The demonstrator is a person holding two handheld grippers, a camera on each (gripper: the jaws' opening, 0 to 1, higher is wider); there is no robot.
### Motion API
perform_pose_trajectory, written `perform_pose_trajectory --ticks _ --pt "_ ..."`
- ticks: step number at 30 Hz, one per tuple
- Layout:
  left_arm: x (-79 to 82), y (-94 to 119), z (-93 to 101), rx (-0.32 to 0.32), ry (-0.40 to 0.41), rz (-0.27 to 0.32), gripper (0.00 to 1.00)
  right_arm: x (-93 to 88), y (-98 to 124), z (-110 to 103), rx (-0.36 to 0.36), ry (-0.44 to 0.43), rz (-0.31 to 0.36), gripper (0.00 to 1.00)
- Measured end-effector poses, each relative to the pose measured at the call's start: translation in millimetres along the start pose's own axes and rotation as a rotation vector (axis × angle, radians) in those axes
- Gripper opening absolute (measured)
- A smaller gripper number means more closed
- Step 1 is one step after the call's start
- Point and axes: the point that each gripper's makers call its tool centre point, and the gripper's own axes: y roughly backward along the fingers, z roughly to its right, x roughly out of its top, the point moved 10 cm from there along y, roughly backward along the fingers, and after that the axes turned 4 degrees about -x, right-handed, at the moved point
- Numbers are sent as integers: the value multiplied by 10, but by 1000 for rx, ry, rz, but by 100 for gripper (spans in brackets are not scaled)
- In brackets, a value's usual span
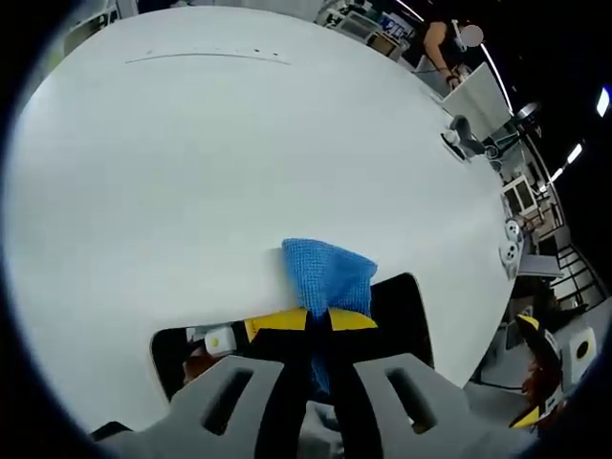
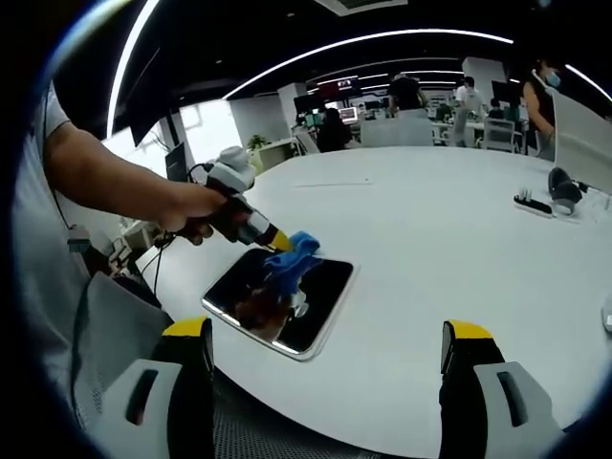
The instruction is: Wipe the mirror surface with the cleaning cloth until all visible marks leave the cleaned area.
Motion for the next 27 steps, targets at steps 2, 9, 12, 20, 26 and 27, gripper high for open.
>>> perform_pose_trajectory --ticks 2,9,12,20,26,27 --pt "-2 4 0 -1 -4 -1 3 1 6 3 -2 -1 -1 99" --pt "1 3 -8 -6 -8 -6 3 2 31 20 -9 1 -6 99" --pt "5 8 -14 -2 -15 -7 3 7 27 10 -7 4 -9 99" --pt "6 75 -106 9 -9 -5 3 7 2 4 0 7 -15 99" --pt "26 120 -197 19 -5 1 3 39 -39 -17 12 14 -15 99" --pt "27 126 -207 20 -4 2 3 41 -47 -16 14 14 -16 99"
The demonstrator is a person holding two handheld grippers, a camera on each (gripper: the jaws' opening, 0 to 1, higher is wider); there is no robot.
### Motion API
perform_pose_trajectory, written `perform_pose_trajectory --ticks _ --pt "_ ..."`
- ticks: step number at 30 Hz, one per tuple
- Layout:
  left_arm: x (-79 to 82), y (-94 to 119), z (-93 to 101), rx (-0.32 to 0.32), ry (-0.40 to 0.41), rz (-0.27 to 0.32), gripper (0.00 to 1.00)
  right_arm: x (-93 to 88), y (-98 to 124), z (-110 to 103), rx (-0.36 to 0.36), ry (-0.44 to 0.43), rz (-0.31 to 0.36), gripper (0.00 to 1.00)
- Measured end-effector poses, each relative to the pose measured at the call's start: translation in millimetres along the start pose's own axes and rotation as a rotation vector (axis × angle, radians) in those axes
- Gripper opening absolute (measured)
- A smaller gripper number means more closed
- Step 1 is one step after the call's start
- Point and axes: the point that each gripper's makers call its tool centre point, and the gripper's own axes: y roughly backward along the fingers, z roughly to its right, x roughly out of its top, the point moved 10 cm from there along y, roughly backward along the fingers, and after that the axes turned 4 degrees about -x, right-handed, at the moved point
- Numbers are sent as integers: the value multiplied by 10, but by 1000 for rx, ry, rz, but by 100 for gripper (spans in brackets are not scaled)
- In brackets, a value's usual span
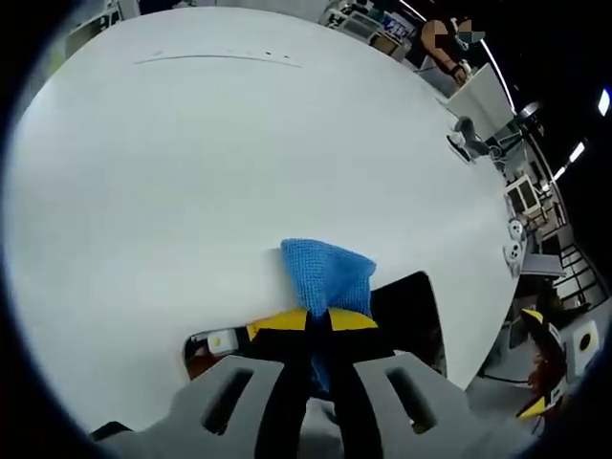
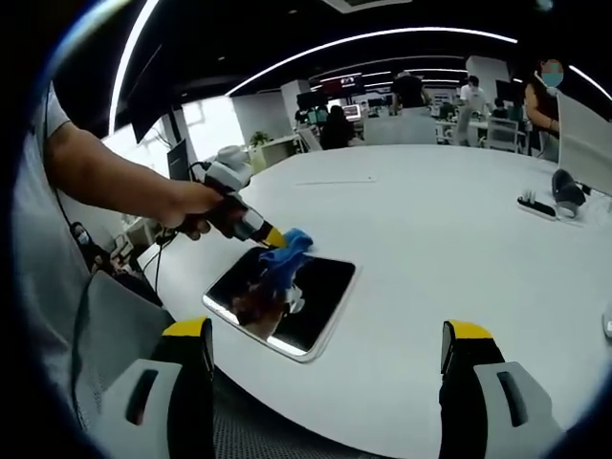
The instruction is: Wipe the mirror surface with the cleaning cloth until all visible marks leave the cleaned area.
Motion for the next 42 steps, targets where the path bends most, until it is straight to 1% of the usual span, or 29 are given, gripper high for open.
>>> perform_pose_trajectory --ticks 8,10,18,25,32,42 --pt "0 44 -70 10 -6 7 3 -10 -7 -22 11 3 -4 99" --pt "-1 65 -114 13 -1 11 3 -15 -9 -15 13 4 -5 99" --pt "4 118 -206 30 8 19 3 16 -34 -9 20 6 0 99" --pt "-3 113 -205 36 8 25 3 4 -38 -24 29 7 -1 99" --pt "-3 115 -209 34 7 25 3 6 -14 -2 22 4 2 99" --pt "-74 145 -191 38 -9 35 3 -18 -7 -26 25 2 4 99"
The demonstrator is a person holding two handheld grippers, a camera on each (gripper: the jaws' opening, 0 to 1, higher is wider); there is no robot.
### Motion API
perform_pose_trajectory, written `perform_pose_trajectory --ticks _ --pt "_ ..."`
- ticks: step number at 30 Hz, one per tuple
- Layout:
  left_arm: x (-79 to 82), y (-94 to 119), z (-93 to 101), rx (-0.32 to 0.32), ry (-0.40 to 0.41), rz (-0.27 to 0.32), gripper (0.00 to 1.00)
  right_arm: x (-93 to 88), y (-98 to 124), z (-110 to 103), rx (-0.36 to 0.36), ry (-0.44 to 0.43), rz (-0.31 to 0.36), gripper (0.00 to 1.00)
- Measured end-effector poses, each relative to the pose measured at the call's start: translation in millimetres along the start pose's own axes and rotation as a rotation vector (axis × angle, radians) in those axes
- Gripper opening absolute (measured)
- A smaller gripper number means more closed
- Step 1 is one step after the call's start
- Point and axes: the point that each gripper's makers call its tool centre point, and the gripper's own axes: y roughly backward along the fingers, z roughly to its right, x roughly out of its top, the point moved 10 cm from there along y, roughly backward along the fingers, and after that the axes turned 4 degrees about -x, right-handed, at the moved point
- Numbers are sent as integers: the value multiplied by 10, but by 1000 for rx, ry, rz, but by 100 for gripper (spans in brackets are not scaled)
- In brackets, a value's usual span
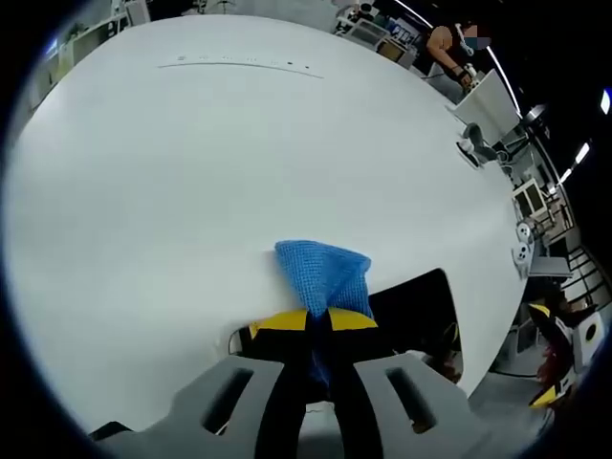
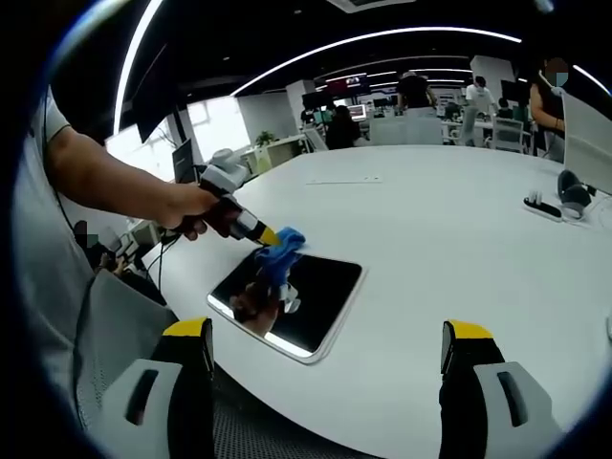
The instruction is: Wipe the mirror surface with the cleaning cloth until all visible marks leave the cleaned area.
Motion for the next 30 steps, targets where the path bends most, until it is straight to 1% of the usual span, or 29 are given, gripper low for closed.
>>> perform_pose_trajectory --ticks 13,25,30 --pt "-129 74 21 -8 3 -6 3 19 4 -32 4 3 10 99" --pt "-330 161 59 -25 -13 -11 3 25 15 -44 3 -1 25 99" --pt "-414 196 42 -39 26 -14 3 22 17 -56 3 2 26 99"
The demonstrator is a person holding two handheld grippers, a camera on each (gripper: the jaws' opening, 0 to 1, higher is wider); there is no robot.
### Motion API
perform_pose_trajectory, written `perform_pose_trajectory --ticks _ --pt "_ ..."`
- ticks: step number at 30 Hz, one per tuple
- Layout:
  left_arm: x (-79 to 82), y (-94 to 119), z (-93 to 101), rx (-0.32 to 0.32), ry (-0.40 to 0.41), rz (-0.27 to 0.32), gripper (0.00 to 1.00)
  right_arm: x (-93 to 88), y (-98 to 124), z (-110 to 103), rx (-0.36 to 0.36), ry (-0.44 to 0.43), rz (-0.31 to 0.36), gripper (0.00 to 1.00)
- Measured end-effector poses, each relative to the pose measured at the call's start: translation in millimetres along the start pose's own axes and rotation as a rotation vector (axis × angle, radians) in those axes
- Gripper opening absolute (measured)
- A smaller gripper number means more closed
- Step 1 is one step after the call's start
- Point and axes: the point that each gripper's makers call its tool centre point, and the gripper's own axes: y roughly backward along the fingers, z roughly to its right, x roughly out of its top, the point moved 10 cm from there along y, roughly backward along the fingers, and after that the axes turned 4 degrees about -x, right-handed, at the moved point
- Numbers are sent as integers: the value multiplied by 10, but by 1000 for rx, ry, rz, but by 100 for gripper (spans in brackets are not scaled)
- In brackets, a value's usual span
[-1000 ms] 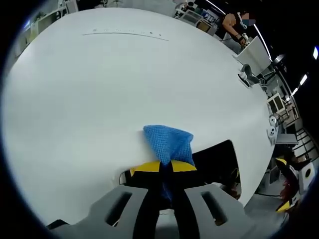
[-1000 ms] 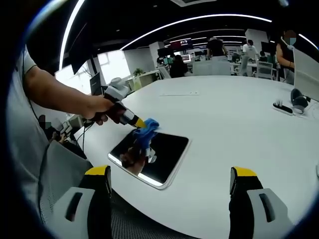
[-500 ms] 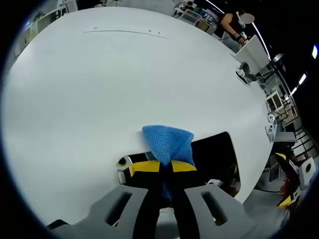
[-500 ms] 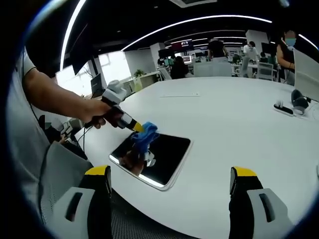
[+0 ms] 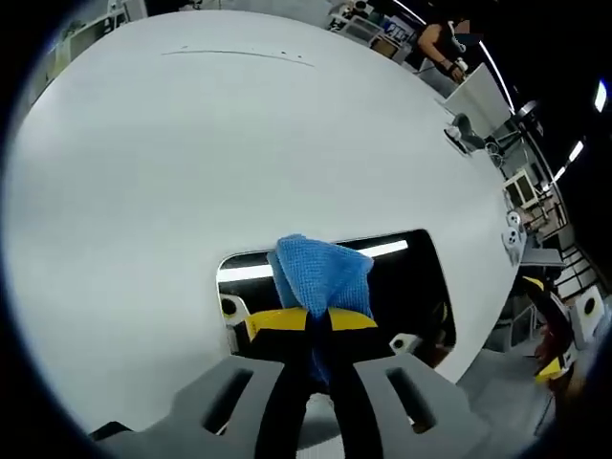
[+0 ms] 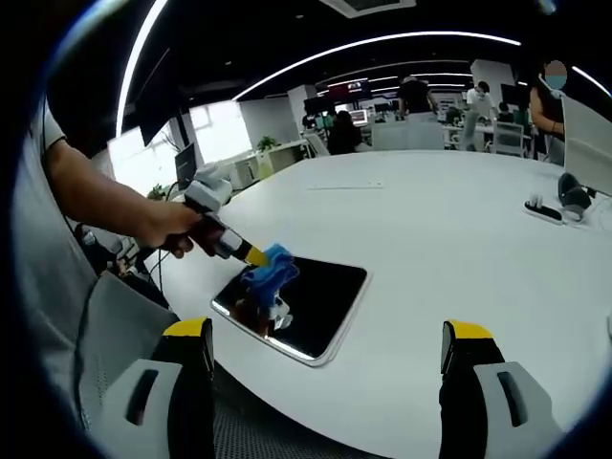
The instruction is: Wipe the mirror surface with the cleaning cloth until all visible marks leave the cleaned area.
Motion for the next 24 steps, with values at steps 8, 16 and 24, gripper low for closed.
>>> perform_pose_trajectory --ticks 8,16,24 --pt "-119 45 18 -12 -7 -8 3 16 -7 -19 -1 -1 10 99" --pt "-187 71 5 -29 13 -7 3 -4 2 -34 -4 5 -5 99" --pt "-305 126 42 -31 1 -28 3 28 1 -26 -18 0 20 99"
